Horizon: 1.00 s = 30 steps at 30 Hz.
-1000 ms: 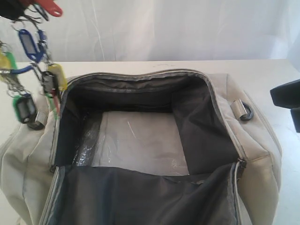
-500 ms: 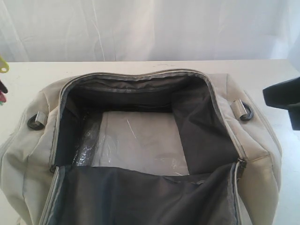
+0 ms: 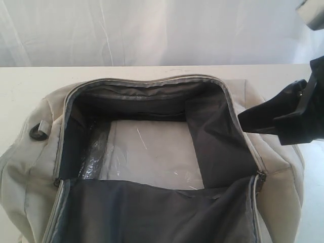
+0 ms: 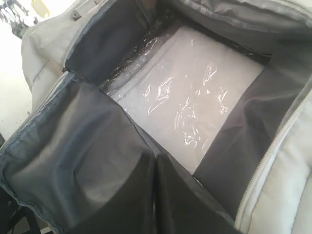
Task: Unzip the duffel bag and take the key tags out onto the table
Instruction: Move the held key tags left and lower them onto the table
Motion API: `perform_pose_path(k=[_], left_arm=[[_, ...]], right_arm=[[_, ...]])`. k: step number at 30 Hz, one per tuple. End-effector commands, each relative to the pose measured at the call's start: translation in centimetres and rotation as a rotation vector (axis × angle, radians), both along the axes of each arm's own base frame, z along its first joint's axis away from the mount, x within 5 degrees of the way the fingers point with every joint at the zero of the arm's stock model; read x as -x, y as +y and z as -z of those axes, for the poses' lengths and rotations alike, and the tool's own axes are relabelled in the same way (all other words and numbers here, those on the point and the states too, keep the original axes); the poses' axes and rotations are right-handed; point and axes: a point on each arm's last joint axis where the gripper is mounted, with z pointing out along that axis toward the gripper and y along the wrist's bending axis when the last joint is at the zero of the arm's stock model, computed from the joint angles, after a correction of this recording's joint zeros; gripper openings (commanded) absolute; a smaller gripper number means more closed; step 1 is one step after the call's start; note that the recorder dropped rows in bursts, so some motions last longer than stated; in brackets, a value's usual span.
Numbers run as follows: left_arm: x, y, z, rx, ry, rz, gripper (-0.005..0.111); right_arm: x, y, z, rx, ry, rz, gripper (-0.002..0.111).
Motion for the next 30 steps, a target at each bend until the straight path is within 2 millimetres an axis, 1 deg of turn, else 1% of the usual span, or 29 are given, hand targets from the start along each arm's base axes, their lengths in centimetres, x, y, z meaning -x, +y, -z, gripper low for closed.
perform_pose_path(k=[1, 4, 7, 13, 18, 20, 21, 24, 30], left_arm=[[0.2, -0.5, 4.1, 0.09, 0.016, -0.012, 0.0], [-0.3, -1.4, 6.3, 0.193, 0.006, 0.011, 0.0], [-1.0, -2.3, 8.2, 0.273, 0.054, 0.024, 0.0], [-2.8, -4.1, 10.5, 0.43, 0.117, 0.079, 0.0], [-4.1, -6.4, 12.8, 0.471, 0.194, 0.151, 0.0], [-4.6, -7.7, 13.2, 0.492, 0.196, 0.175, 0.0], [-5.0, -8.7, 13.4, 0.507, 0.194, 0.193, 0.0], [-6.2, -10.9, 13.5, 0.529, 0.178, 0.239, 0.0], [-8.3, -15.1, 14.2, 0.56, 0.21, 0.313, 0.0]], right_arm=[[0.0, 0.1, 0.1, -0.004, 0.003, -0.015, 0.0], [0.0, 0.1, 0.1, -0.004, 0.003, -0.015, 0.0], [0.0, 0.1, 0.1, -0.004, 0.003, -0.015, 0.0], [0.0, 0.1, 0.1, -0.004, 0.003, -0.015, 0.0], [0.0, 0.1, 0.1, -0.004, 0.0, -0.012, 0.0], [0.0, 0.1, 0.0, -0.005, -0.003, -0.01, 0.0], [0.0, 0.1, 0.0, -0.005, -0.004, -0.009, 0.0], [0.0, 0.1, 0.0, -0.005, -0.004, -0.009, 0.0], [0.0, 0.1, 0.0, -0.005, -0.004, -0.009, 0.0]])
